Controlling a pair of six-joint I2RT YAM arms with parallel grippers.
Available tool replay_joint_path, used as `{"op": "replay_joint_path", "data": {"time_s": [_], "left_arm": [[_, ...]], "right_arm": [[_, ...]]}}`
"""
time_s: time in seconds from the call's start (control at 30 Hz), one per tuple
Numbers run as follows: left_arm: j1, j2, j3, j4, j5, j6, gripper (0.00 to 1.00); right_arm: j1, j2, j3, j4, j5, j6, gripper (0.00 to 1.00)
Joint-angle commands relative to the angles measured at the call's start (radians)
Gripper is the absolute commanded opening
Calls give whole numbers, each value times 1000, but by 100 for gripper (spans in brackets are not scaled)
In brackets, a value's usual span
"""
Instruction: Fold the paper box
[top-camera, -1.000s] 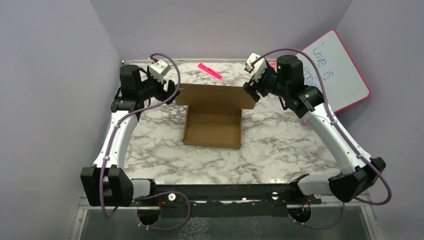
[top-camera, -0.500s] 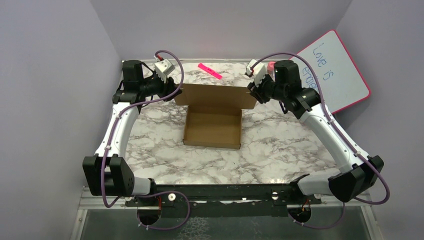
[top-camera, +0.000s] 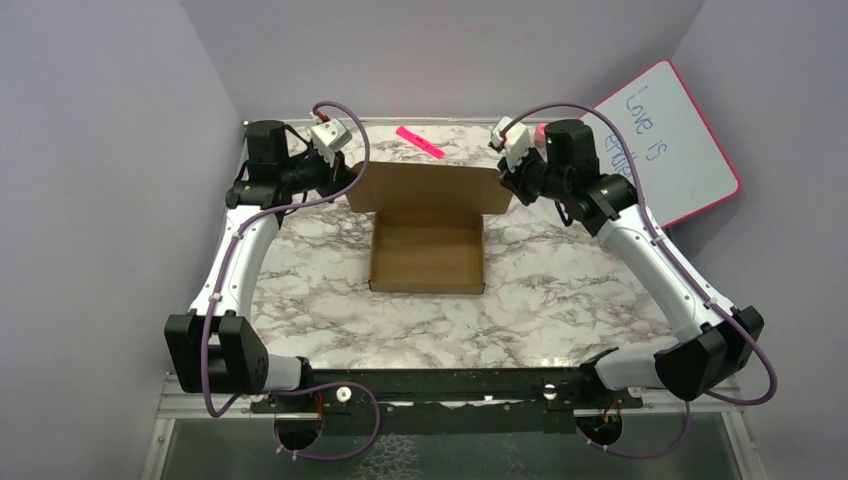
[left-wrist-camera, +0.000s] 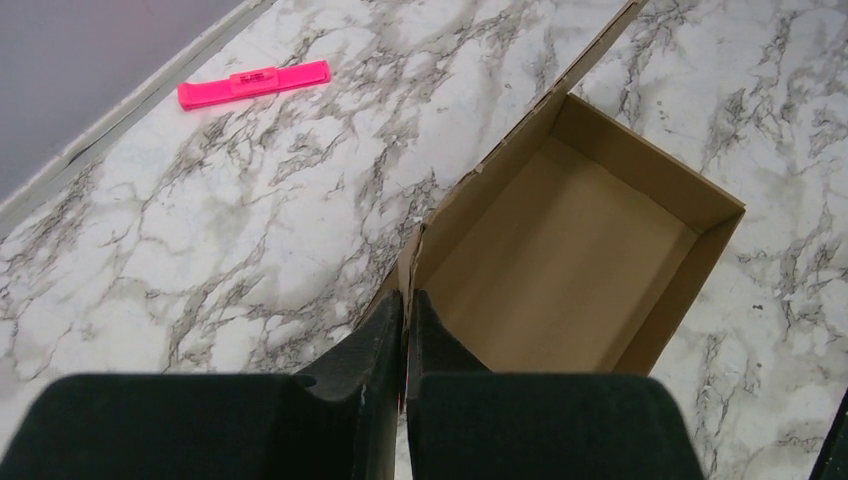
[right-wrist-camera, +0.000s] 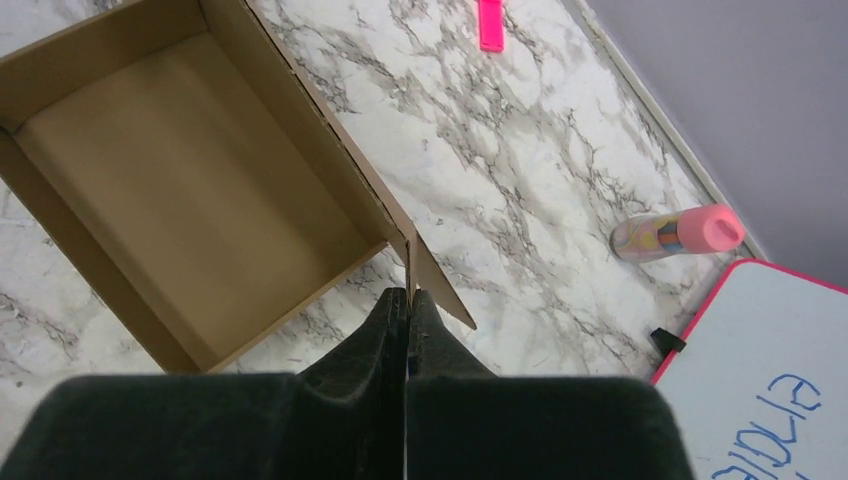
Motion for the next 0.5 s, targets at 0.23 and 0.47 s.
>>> {"op": "replay_joint_path", "data": {"time_s": [0.23,0.47], "left_arm": [[-81,-114,-38,60,-458,-288,3],[-191,-141,-87,68,-734,-497,3]], "right_arm": [[-3,48,38,57,90,250,2],[22,-14,-31,172,226,435,2]]}}
